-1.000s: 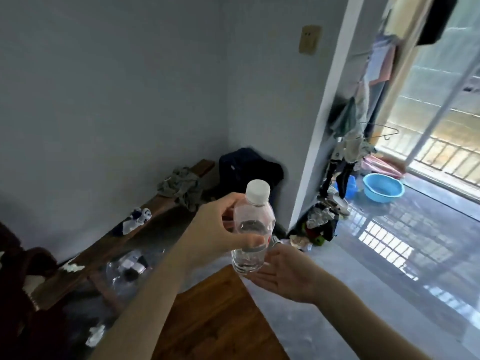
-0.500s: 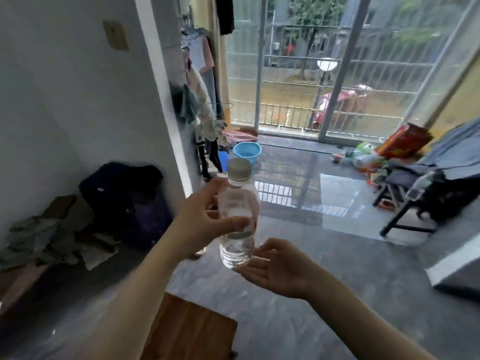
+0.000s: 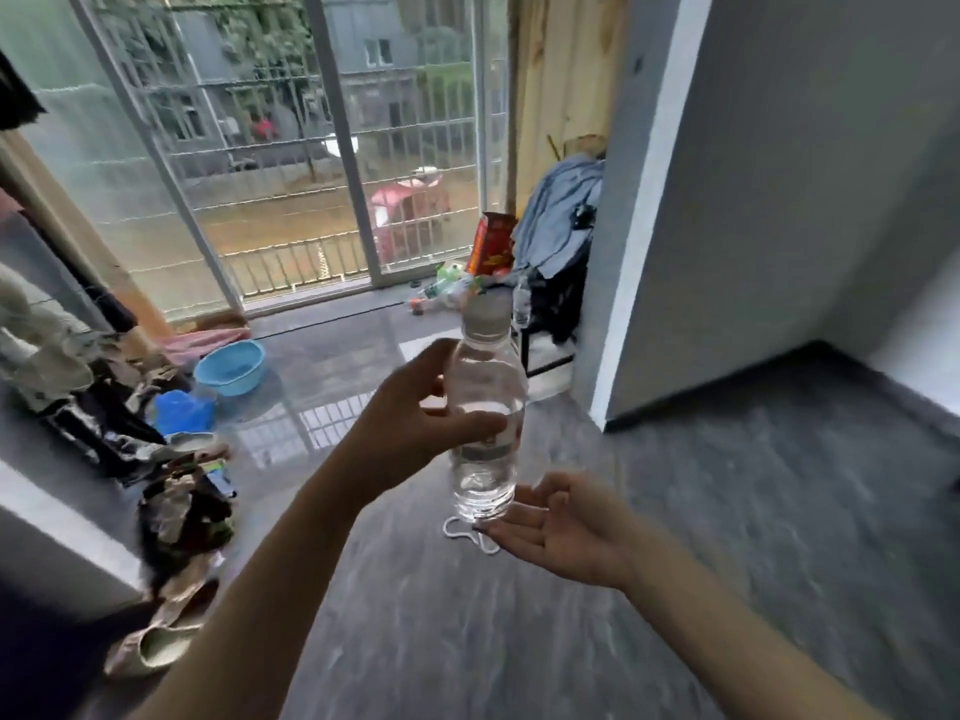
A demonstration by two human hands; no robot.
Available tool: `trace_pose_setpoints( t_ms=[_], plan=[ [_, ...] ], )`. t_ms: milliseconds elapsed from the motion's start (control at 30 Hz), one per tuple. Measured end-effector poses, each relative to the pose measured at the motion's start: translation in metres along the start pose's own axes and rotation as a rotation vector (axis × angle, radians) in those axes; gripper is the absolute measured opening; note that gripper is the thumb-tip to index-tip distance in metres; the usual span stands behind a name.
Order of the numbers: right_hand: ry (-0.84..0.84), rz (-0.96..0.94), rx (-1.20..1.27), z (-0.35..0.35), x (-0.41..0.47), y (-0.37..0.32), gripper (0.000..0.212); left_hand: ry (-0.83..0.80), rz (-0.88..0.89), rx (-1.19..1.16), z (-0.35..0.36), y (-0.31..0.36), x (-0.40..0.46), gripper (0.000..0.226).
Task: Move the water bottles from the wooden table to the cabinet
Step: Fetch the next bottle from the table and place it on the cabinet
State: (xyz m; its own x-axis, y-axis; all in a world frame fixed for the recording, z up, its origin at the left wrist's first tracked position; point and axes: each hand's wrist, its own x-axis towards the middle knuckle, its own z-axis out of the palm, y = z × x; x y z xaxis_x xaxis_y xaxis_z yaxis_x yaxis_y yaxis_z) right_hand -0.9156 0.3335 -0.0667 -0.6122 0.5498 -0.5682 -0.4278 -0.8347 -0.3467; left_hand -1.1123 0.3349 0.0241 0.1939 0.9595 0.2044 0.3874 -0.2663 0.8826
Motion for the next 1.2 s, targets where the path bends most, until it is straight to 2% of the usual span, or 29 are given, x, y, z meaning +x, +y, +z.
trace_pose_setpoints(
  t_ms=[100,267,533,633,867,1200],
  plan=[
    [0.042,-0.081,0.047,-0.049,-0.037,-0.027,0.042,-0.119,0.059,-0.014,0.059,0.019,0.035,0.057],
    [0.166,-0.229,0.148,-0.122,-0.111,-0.057,0.045,-0.310,0.140,-0.092,0.161,0.050,0.080,0.057],
    [0.353,-0.487,0.243,-0.204,-0.236,-0.064,0.054,-0.702,0.263,-0.205,0.323,0.114,0.123,0.059],
    [0.378,-0.580,0.351,-0.226,-0.263,-0.059,0.060,-0.828,0.292,-0.235,0.370,0.135,0.134,0.053],
    [0.519,-0.763,0.528,-0.252,-0.301,-0.049,0.065,-1.080,0.379,-0.268,0.452,0.164,0.147,0.062],
    [0.606,-0.973,0.648,-0.260,-0.337,-0.050,0.053,-1.316,0.517,-0.313,0.516,0.204,0.164,0.049]
  ],
)
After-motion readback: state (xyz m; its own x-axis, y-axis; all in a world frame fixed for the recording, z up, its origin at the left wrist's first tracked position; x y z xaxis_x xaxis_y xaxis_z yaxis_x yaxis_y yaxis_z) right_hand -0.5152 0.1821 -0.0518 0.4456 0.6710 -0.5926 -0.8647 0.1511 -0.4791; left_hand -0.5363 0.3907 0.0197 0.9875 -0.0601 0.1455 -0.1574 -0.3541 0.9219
